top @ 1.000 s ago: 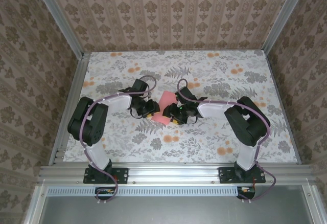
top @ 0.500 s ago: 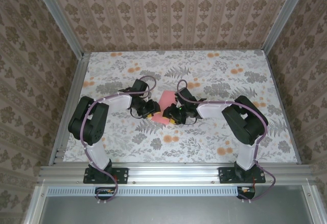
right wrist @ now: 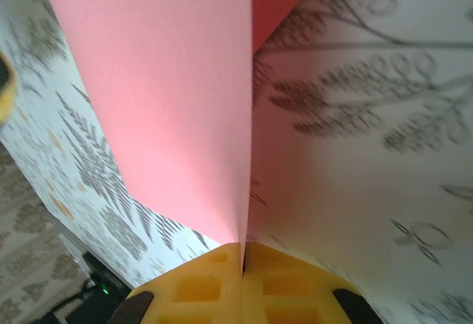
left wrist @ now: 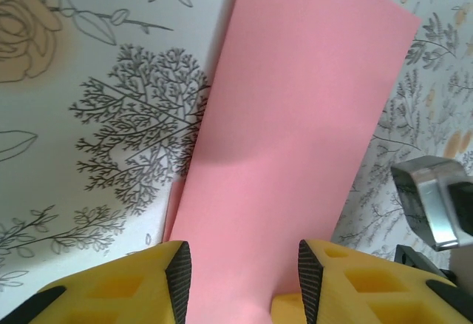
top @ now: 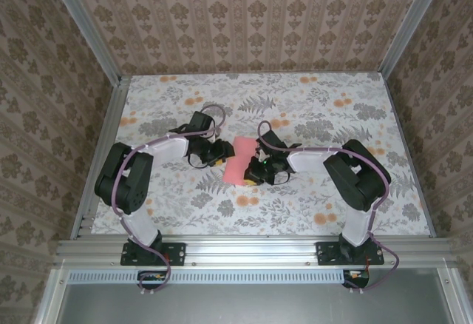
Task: Fold a paper plane with a square sheet of paper (pick it up from the middle)
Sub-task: Move the paper to the center of the table, then third fold the triangle at the center of the table.
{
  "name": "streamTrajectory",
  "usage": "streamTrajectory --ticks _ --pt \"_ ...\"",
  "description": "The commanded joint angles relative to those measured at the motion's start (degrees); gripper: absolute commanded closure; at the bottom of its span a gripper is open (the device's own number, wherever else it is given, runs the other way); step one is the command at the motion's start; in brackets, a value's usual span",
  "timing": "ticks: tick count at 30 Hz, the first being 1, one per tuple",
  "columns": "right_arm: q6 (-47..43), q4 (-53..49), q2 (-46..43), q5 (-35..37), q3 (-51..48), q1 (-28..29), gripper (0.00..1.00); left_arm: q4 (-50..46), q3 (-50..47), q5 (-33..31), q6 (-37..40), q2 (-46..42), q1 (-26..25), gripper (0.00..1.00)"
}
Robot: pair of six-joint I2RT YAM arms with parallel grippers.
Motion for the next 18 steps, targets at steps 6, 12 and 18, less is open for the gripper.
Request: streamTrajectory --ticks 6,12,18 --pt "-7.98 -10.82 -3.65 -4.34 1.18 -1.55 1.00 2.36 4.91 3.75 1.01 4.76 -1.41 0.55" --pt "-7.14 -10.49 -4.49 -3.84 0.80 -2.21 1.00 1.46 7.10 3.90 1.56 7.60 -2.40 0.55" --pt "-3.05 -6.55 -6.54 -4.26 -1.42 -2.37 0.82 -0.09 7.16 2.06 1.35 9.69 -2.67 0.57"
